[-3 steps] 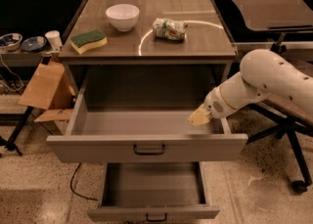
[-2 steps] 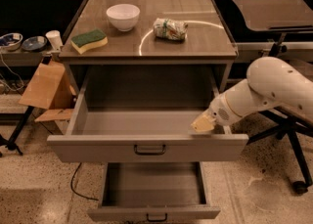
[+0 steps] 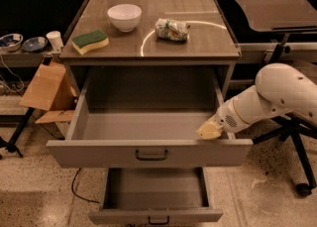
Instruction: Open top drawer
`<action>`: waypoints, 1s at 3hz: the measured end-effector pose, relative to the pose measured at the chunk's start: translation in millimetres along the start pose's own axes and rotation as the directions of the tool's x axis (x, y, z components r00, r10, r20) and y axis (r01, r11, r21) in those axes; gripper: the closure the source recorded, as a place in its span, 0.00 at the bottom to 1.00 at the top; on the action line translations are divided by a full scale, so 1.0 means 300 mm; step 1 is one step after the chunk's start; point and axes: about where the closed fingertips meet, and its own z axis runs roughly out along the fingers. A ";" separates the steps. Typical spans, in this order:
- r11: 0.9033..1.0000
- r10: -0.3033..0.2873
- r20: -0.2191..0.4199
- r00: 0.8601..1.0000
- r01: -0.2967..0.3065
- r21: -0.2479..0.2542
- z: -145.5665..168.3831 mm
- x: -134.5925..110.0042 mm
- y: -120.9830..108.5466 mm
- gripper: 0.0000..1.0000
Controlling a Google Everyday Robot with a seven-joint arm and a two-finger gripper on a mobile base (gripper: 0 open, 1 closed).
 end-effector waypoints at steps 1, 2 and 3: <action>1.000 0.008 0.004 1.000 -0.008 0.001 -0.020 0.050 0.011 0.28; 1.000 0.010 0.004 1.000 -0.010 0.003 -0.029 0.061 0.012 0.05; 1.000 0.000 -0.001 1.000 0.000 0.014 -0.102 0.123 0.059 0.00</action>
Offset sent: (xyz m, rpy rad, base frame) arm -0.0404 -0.0349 0.0038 -0.0030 -0.0028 -0.0272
